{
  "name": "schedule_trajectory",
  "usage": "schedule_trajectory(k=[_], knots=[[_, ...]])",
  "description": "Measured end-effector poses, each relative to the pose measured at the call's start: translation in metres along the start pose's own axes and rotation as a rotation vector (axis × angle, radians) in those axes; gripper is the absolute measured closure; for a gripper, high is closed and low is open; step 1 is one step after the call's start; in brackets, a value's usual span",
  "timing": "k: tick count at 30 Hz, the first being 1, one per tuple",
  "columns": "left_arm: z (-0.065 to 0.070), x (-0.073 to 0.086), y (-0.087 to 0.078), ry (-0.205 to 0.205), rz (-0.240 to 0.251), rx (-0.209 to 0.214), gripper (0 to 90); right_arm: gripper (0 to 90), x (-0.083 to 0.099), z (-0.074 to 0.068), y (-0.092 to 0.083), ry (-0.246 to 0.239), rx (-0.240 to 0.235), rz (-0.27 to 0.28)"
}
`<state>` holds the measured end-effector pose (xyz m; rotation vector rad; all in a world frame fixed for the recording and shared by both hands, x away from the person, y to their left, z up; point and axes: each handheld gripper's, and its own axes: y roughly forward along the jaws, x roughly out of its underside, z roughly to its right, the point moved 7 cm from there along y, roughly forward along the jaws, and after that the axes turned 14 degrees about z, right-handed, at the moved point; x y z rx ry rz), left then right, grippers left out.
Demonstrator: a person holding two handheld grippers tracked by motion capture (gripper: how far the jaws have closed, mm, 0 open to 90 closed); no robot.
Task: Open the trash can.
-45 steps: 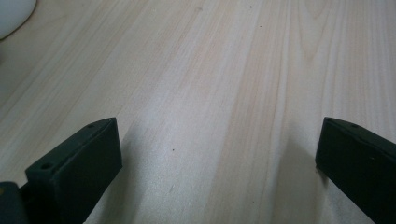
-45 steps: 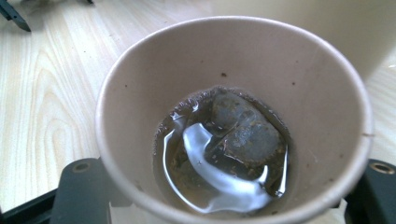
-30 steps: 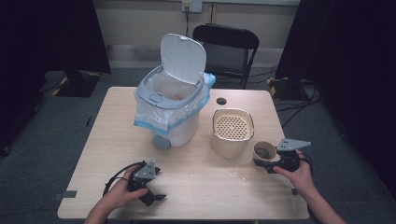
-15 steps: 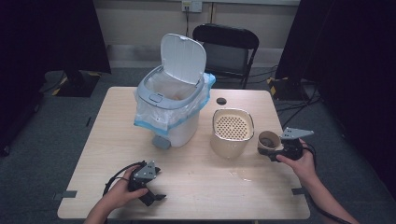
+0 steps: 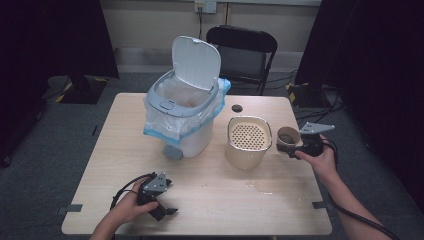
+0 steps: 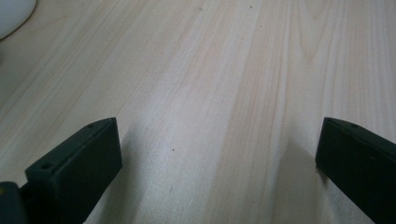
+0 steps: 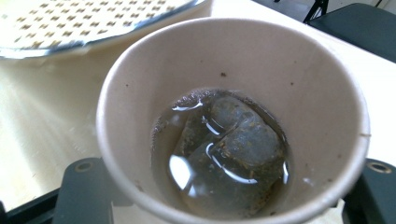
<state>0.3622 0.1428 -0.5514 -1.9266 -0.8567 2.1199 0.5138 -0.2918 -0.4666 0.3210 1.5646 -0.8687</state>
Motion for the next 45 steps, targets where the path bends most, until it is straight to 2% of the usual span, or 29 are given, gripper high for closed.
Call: schedule_trajectory(k=[16, 27, 36, 40, 45], knots=[[0.0, 0.0, 0.0, -0.002, 0.005, 0.001, 0.0, 29.6, -0.019, 0.03, 0.022, -0.012, 0.051, -0.019], [0.0, 0.0, 0.0, -0.002, 0.004, 0.001, 0.0, 29.6, -0.034, 0.043, 0.035, -0.024, 0.071, 0.006], [0.0, 0.0, 0.0, 0.0, 0.0, 0.0, 0.0, 29.7, -0.049, 0.05, 0.046, -0.083, 0.088, 0.011], [0.0, 0.0, 0.0, -0.002, 0.006, 0.001, 0.0, 29.7, -0.06, 0.051, 0.05, -0.111, 0.101, 0.034], [0.0, 0.0, 0.0, 0.0, 0.001, 0.0, 0.0, 29.8, -0.074, 0.048, 0.055, -0.18, 0.109, 0.057]])
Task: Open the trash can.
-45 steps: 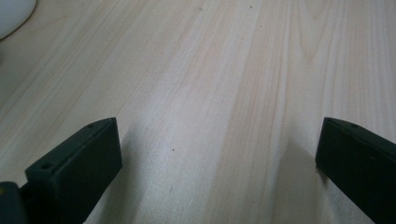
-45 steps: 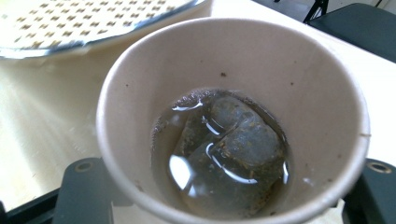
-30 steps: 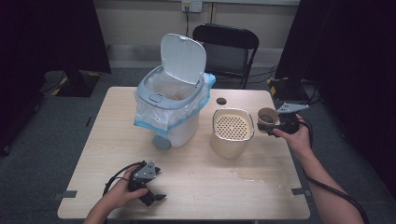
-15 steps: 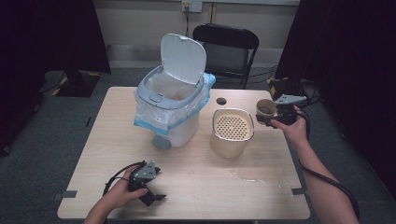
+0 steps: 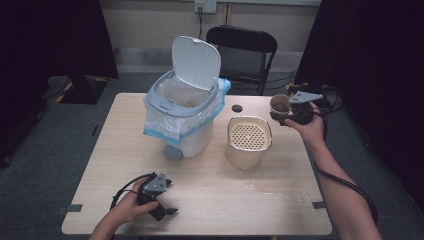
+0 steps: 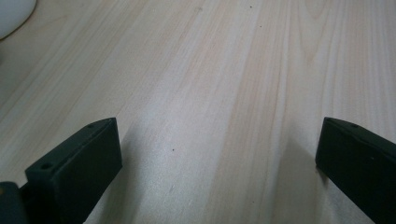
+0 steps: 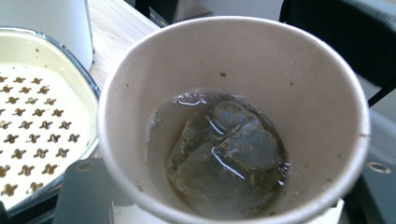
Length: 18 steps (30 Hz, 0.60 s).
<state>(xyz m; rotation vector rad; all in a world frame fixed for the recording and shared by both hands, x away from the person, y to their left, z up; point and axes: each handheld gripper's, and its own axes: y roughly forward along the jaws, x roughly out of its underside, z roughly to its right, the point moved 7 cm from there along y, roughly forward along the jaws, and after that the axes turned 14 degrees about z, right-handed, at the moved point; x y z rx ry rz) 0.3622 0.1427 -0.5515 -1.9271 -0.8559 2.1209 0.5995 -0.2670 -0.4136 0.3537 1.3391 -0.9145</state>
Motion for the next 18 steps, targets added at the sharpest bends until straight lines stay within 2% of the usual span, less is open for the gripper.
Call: schedule_trajectory(k=[4, 7, 8, 10, 15, 18], knots=[[0.0, 0.0, 0.0, -0.002, 0.004, 0.001, 0.0, 29.9, -0.011, -0.003, 0.001, -0.077, 0.02, 0.019], [0.0, 0.0, 0.0, 0.0, -0.001, -0.001, 0.0, 29.9, -0.018, -0.008, 0.001, -0.117, 0.031, 0.034], [0.0, 0.0, 0.0, -0.002, 0.003, 0.001, 0.0, 29.9, -0.021, -0.011, 0.0, -0.154, 0.035, 0.033], [0.0, 0.0, 0.0, 0.0, -0.002, 0.0, 0.0, 29.9, -0.024, -0.014, -0.002, -0.192, 0.04, 0.035], [0.0, 0.0, 0.0, -0.002, 0.003, 0.0, 0.0, 30.0, -0.031, -0.022, -0.003, -0.337, 0.046, 0.0], [0.0, 0.0, 0.0, -0.001, 0.002, 0.0, 0.0, 30.0, -0.032, -0.027, -0.003, -0.455, 0.049, -0.045]])
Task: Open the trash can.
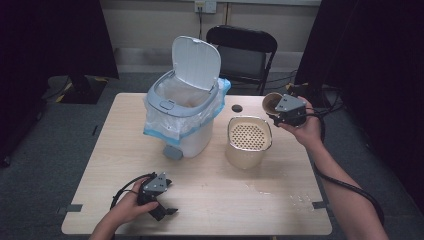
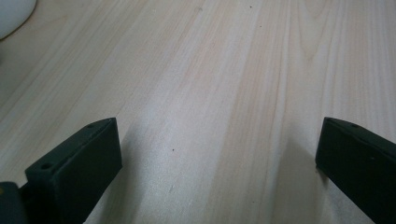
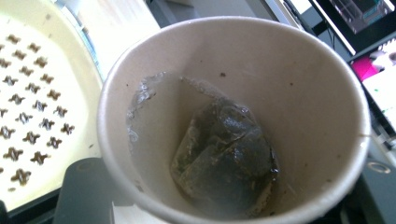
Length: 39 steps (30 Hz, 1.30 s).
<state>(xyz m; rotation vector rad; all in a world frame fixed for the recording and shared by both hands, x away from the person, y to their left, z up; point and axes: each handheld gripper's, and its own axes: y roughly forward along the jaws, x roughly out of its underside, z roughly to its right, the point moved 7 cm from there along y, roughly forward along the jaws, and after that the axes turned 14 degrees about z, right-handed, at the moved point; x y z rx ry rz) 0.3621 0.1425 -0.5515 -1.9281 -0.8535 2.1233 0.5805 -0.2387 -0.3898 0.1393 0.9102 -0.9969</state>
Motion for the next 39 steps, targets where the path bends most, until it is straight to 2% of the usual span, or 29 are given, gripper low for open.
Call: schedule_trajectory(k=[3, 4, 7, 8, 10, 11, 14, 16, 17, 18, 19, 20, 22, 23, 24, 25, 26, 28, 29, 30, 31, 32, 33, 34, 35, 37, 38, 39], knots=[[0.0, 0.0, 0.0, 0.0, -0.001, 0.0, 0.0, 30.0, -0.004, -0.002, 0.0, -0.07, -0.002, -0.013], [0.0, 0.0, 0.0, -0.004, -0.002, -0.003, 0.0, 30.0, -0.005, -0.004, 0.0, -0.118, -0.002, -0.025], [0.0, 0.0, 0.0, -0.002, -0.001, 0.0, 0.0, 30.1, -0.006, -0.007, 0.001, -0.223, 0.001, -0.076], [0.0, 0.0, 0.0, 0.001, -0.001, 0.001, 0.0, 30.1, -0.007, -0.007, 0.001, -0.278, 0.007, -0.094], [0.0, 0.0, 0.0, -0.003, 0.003, -0.001, 0.0, 30.1, -0.009, -0.009, 0.001, -0.313, 0.003, -0.098], [0.0, 0.0, 0.0, 0.001, -0.001, 0.001, 0.0, 30.1, -0.01, -0.01, 0.001, -0.348, 0.005, -0.102], [0.0, 0.0, 0.0, 0.0, -0.008, 0.002, 0.0, 30.2, -0.015, -0.018, 0.002, -0.464, -0.014, -0.13], [0.0, 0.0, 0.0, 0.0, -0.008, 0.002, 0.0, 30.2, -0.017, -0.023, 0.003, -0.578, -0.02, -0.162], [0.0, 0.0, 0.0, 0.001, -0.008, 0.002, 0.0, 30.2, -0.018, -0.025, 0.003, -0.654, -0.011, -0.187], [0.0, 0.0, 0.0, 0.0, -0.007, 0.001, 0.0, 30.2, -0.02, -0.027, 0.003, -0.7, -0.006, -0.198], [0.0, 0.0, 0.0, 0.002, -0.006, 0.001, 0.0, 30.2, -0.02, -0.029, 0.003, -0.731, -0.006, -0.202], [0.0, 0.0, 0.0, 0.002, -0.006, 0.001, 0.0, 30.2, -0.02, -0.029, 0.003, -0.731, -0.006, -0.202], [0.0, 0.0, 0.0, -0.002, -0.003, 0.0, 0.0, 30.2, -0.025, -0.032, 0.003, -0.867, 0.024, -0.231], [0.0, 0.0, 0.0, 0.002, -0.006, 0.001, 0.0, 30.2, -0.026, -0.033, 0.002, -0.912, 0.034, -0.242], [0.0, 0.0, 0.0, 0.002, -0.006, 0.001, 0.0, 30.2, -0.028, -0.033, 0.003, -0.989, 0.043, -0.246], [0.0, 0.0, 0.0, 0.002, -0.006, 0.001, 0.0, 30.1, -0.029, -0.033, 0.002, -1.062, 0.072, -0.258], [0.0, 0.0, 0.0, 0.002, -0.006, 0.001, 0.0, 30.1, -0.033, -0.032, 0.002, -1.191, 0.098, -0.265], [0.0, 0.0, 0.0, 0.003, -0.006, 0.0, 0.0, 30.1, -0.037, -0.035, 0.0, -1.27, 0.132, -0.252], [0.0, 0.0, 0.0, 0.002, -0.004, 0.001, 0.0, 30.1, -0.042, -0.035, -0.001, -1.345, 0.153, -0.247], [0.0, 0.0, 0.0, 0.002, -0.006, 0.001, 0.0, 30.1, -0.045, -0.035, -0.002, -1.37, 0.174, -0.246], [0.0, 0.0, 0.0, 0.002, -0.006, 0.001, 0.0, 30.1, -0.048, -0.033, -0.003, -1.379, 0.201, -0.244], [0.0, 0.0, 0.0, 0.002, -0.006, 0.001, 0.0, 30.0, -0.05, -0.031, -0.005, -1.361, 0.218, -0.244], [0.0, 0.0, 0.0, 0.002, -0.006, 0.001, 0.0, 29.8, -0.048, -0.03, -0.004, -1.231, 0.196, -0.243], [0.0, 0.0, 0.0, 0.003, -0.006, 0.001, 0.0, 29.8, -0.046, -0.028, -0.004, -1.08, 0.17, -0.234], [0.0, 0.0, 0.0, 0.002, -0.005, 0.0, 0.0, 29.8, -0.044, -0.026, -0.004, -0.966, 0.159, -0.23], [0.0, 0.0, 0.0, 0.002, -0.006, 0.001, 0.0, 29.8, -0.038, -0.024, -0.004, -0.705, 0.09, -0.23], [0.0, 0.0, 0.0, 0.002, -0.006, 0.001, 0.0, 29.8, -0.036, -0.021, -0.005, -0.641, 0.076, -0.215], [0.0, 0.0, 0.0, 0.0, -0.009, 0.001, 0.0, 29.8, -0.035, -0.019, -0.006, -0.548, 0.055, -0.2]])
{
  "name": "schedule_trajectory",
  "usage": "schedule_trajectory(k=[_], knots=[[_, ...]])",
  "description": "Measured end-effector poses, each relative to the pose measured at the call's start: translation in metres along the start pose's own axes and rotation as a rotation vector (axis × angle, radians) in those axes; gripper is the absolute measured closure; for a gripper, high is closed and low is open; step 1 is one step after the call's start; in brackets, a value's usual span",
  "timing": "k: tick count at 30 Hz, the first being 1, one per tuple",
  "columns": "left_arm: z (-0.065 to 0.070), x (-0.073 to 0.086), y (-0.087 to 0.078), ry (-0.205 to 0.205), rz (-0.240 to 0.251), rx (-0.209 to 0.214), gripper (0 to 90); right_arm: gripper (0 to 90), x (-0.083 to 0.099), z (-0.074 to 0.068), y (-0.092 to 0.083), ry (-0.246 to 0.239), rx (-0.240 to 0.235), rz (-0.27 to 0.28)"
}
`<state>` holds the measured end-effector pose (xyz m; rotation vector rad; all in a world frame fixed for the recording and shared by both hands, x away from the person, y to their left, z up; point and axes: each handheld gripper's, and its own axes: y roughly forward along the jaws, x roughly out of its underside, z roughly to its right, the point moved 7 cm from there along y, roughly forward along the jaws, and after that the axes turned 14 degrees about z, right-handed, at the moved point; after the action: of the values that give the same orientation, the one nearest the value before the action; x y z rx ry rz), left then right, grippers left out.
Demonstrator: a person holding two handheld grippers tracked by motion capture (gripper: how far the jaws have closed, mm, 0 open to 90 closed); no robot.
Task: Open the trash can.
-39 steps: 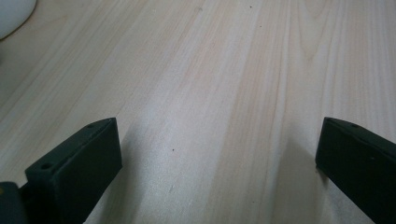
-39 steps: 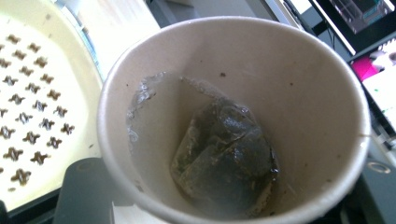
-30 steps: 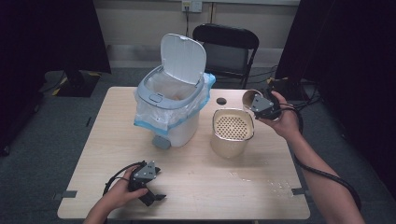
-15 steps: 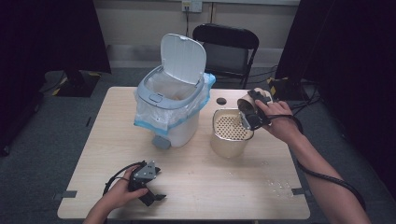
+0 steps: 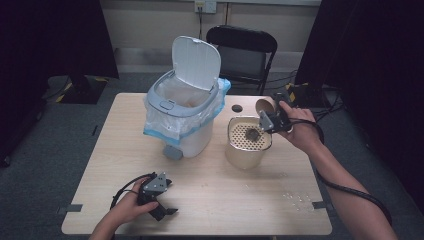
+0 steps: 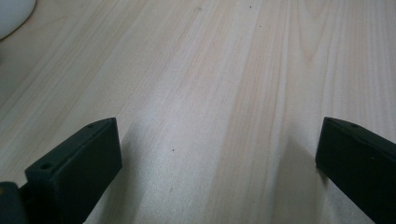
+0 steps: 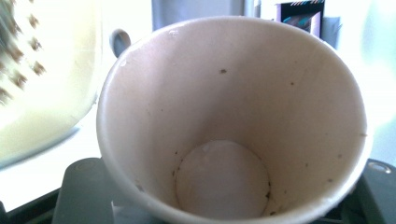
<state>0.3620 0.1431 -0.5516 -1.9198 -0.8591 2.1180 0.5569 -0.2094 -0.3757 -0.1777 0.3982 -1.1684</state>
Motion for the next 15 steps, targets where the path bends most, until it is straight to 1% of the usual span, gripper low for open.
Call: schedule_trajectory(k=[1, 2, 3, 4, 5, 6, 7, 8, 9, 11, 14, 15], knots=[[0.0, 0.0, 0.0, 0.0, 0.001, 0.0, 0.0, 29.7, 0.002, 0.0, 0.0, 0.113, -0.028, 0.018], [0.0, 0.0, 0.0, 0.0, 0.001, 0.0, 0.0, 29.7, 0.004, 0.0, -0.001, 0.205, -0.045, 0.033], [0.0, 0.0, 0.0, 0.0, 0.001, 0.0, 0.0, 29.7, 0.005, -0.001, -0.001, 0.307, -0.064, 0.054], [0.0, 0.0, 0.0, 0.0, 0.001, 0.0, 0.0, 29.7, 0.006, -0.001, -0.001, 0.41, -0.094, 0.08], [0.0, 0.0, 0.0, 0.001, 0.001, -0.001, 0.0, 29.6, 0.008, -0.002, -0.002, 0.502, -0.116, 0.097], [0.0, 0.0, 0.0, 0.0, 0.002, 0.0, 0.0, 29.6, 0.009, -0.003, -0.002, 0.583, -0.146, 0.107], [0.0, 0.0, 0.0, 0.0, 0.001, 0.0, 0.0, 29.5, 0.011, -0.004, -0.002, 0.653, -0.164, 0.108], [0.0, 0.0, 0.0, 0.0, 0.001, 0.0, 0.0, 29.4, 0.013, -0.003, -0.002, 0.694, -0.155, 0.113], [0.0, 0.0, 0.0, 0.0, 0.001, 0.0, 0.0, 29.4, 0.014, -0.004, -0.002, 0.727, -0.166, 0.114], [0.0, 0.0, 0.0, 0.0, 0.001, 0.0, 0.0, 29.4, 0.016, -0.003, -0.003, 0.788, -0.169, 0.123], [0.0, 0.0, 0.0, 0.0, 0.005, 0.001, 0.0, 29.4, 0.017, -0.003, -0.004, 0.881, -0.203, 0.141], [0.0, 0.0, 0.0, 0.001, 0.001, -0.001, 0.0, 29.4, 0.018, -0.003, -0.004, 0.926, -0.219, 0.152]])
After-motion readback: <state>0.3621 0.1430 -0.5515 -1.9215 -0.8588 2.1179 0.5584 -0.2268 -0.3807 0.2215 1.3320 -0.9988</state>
